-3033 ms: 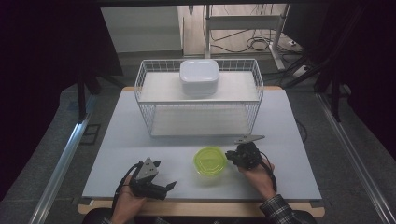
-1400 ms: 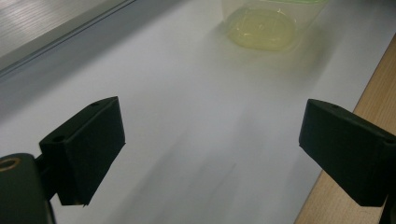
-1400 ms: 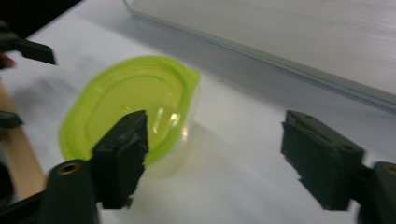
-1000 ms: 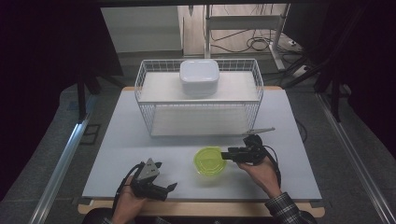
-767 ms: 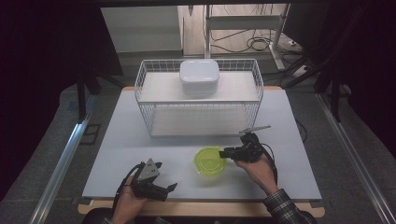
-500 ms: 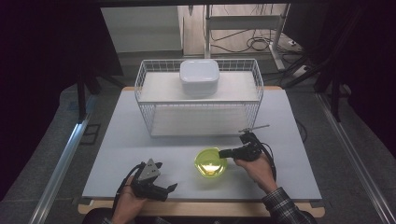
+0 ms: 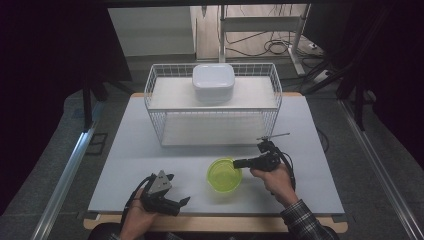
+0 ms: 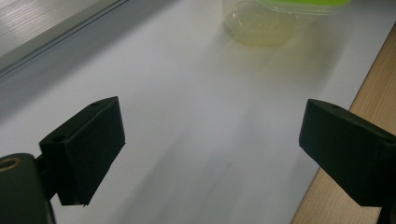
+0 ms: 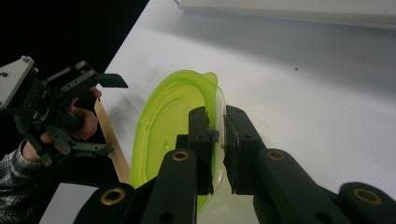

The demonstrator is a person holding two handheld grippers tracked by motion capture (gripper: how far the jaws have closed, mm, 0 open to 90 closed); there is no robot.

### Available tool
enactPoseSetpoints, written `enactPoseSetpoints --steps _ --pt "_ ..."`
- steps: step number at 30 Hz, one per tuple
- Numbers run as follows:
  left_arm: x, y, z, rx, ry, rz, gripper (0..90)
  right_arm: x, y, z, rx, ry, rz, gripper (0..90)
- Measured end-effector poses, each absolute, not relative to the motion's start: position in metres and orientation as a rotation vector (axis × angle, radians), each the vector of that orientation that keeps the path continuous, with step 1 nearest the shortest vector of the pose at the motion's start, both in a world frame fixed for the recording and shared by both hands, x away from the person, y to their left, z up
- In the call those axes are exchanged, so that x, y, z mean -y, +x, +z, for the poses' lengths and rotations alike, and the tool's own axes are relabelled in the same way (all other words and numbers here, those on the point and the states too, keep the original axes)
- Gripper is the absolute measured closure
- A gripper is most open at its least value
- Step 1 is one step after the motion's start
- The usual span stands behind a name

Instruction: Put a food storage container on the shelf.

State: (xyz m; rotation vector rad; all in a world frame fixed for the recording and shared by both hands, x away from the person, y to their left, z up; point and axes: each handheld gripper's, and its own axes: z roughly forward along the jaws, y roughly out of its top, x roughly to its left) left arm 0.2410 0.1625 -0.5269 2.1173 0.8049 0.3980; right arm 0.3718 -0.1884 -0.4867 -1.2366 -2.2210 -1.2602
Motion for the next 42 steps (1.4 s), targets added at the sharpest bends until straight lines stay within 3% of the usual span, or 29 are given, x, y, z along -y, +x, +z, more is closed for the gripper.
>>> enactPoseSetpoints --steps 24,42 --pt "-0.163 0.241 -0.527 -0.805 2.112 0.399 6.6 0.196 0.374 -0.473 2.151 -1.252 -1.38 84.0" --pt "-0.167 0.242 -0.524 -0.827 2.053 0.391 5.8 0.201 0.378 -0.41 2.07 -1.202 -1.541 84.0"
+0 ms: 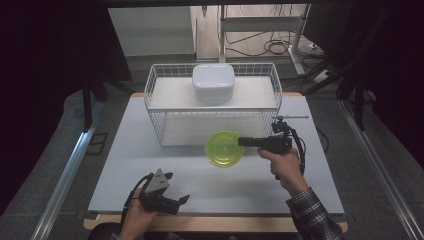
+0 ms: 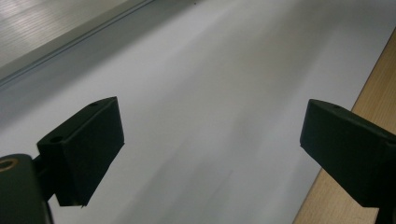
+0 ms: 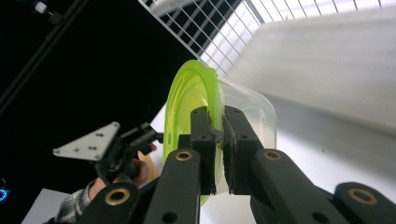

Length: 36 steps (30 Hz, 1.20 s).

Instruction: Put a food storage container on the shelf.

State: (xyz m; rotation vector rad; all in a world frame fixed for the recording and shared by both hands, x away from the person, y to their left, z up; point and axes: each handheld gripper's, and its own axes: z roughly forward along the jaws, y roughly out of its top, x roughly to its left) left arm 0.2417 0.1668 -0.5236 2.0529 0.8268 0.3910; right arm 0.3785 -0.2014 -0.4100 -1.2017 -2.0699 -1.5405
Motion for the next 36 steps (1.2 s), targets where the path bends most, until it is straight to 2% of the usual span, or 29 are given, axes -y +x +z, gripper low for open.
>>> enactPoseSetpoints --steps 21,36 --pt "-0.166 0.242 -0.524 -0.819 2.062 0.391 5.8 0.19 0.393 -0.328 2.064 -1.131 -1.673 83.9" --pt "-0.167 0.241 -0.523 -0.816 2.054 0.387 5.7 0.174 0.42 -0.281 2.056 -1.139 -1.754 83.9"
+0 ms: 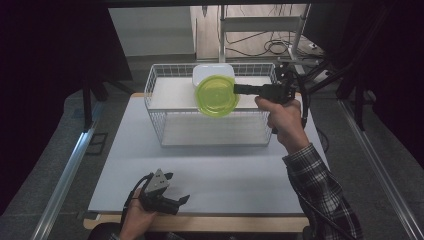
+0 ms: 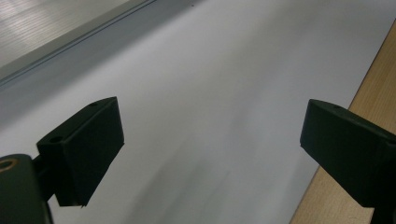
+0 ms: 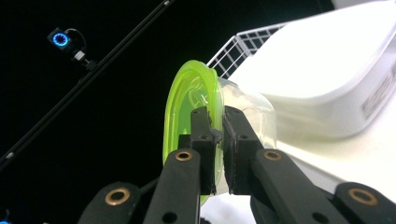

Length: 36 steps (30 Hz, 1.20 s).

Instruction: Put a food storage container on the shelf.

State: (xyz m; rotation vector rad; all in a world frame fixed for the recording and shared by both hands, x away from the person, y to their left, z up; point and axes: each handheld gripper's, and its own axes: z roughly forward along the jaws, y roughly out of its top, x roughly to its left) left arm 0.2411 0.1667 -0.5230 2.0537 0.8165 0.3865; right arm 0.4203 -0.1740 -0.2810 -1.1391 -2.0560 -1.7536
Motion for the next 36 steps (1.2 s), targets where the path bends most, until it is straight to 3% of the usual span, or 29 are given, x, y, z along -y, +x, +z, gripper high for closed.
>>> enactPoseSetpoints --steps 19,36 --pt "-0.171 0.241 -0.521 -0.818 2.01 0.364 5.0 0.153 0.473 -0.255 1.988 -1.28 -1.819 83.8" --pt "-0.169 0.241 -0.522 -0.808 2.025 0.358 5.0 0.147 0.502 -0.257 2.005 -1.431 -1.762 79.0"
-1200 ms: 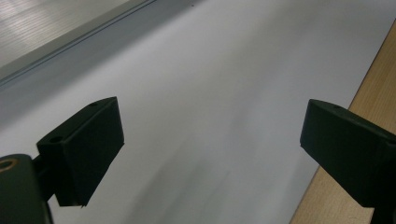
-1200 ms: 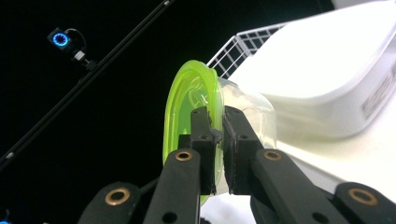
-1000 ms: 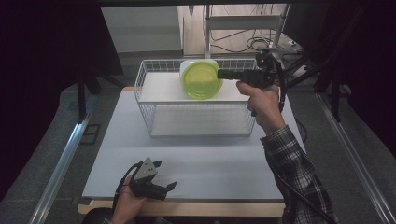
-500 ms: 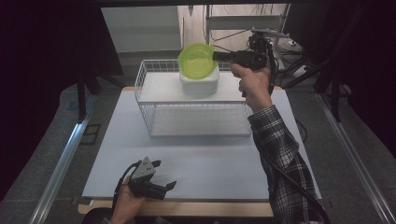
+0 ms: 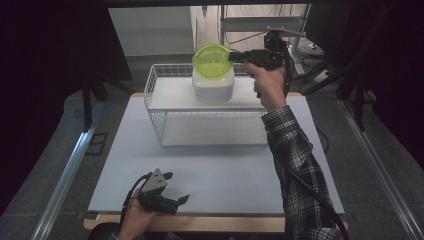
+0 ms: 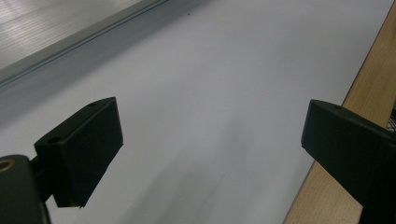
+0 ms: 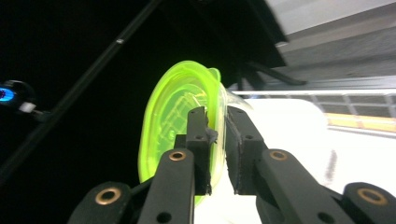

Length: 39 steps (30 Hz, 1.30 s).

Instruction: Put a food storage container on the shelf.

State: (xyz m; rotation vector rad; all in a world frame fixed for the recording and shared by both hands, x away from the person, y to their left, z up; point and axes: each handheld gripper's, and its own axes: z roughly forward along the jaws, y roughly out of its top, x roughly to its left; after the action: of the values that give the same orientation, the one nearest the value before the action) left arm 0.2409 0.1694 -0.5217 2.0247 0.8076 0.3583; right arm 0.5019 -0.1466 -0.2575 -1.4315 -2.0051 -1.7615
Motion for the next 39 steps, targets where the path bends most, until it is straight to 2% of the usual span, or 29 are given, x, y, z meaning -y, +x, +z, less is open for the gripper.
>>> enactPoseSetpoints --steps 8,14,22,32,39 --pt "-0.169 0.241 -0.522 -0.807 2.028 0.357 5.0 0.135 0.505 -0.256 2.126 -1.507 -1.744 70.9" --pt "-0.169 0.241 -0.522 -0.805 2.031 0.357 5.1 0.132 0.507 -0.256 2.133 -1.519 -1.751 68.7" --pt "-0.168 0.241 -0.522 -0.805 2.037 0.358 5.1 0.133 0.506 -0.257 2.218 -1.546 -1.759 52.9" --pt "-0.168 0.241 -0.522 -0.804 2.038 0.359 5.1 0.137 0.504 -0.255 2.293 -1.489 -1.808 24.7" --pt "-0.167 0.24 -0.522 -0.803 2.041 0.361 5.1 0.145 0.494 -0.258 2.376 -1.407 -1.834 14.1"
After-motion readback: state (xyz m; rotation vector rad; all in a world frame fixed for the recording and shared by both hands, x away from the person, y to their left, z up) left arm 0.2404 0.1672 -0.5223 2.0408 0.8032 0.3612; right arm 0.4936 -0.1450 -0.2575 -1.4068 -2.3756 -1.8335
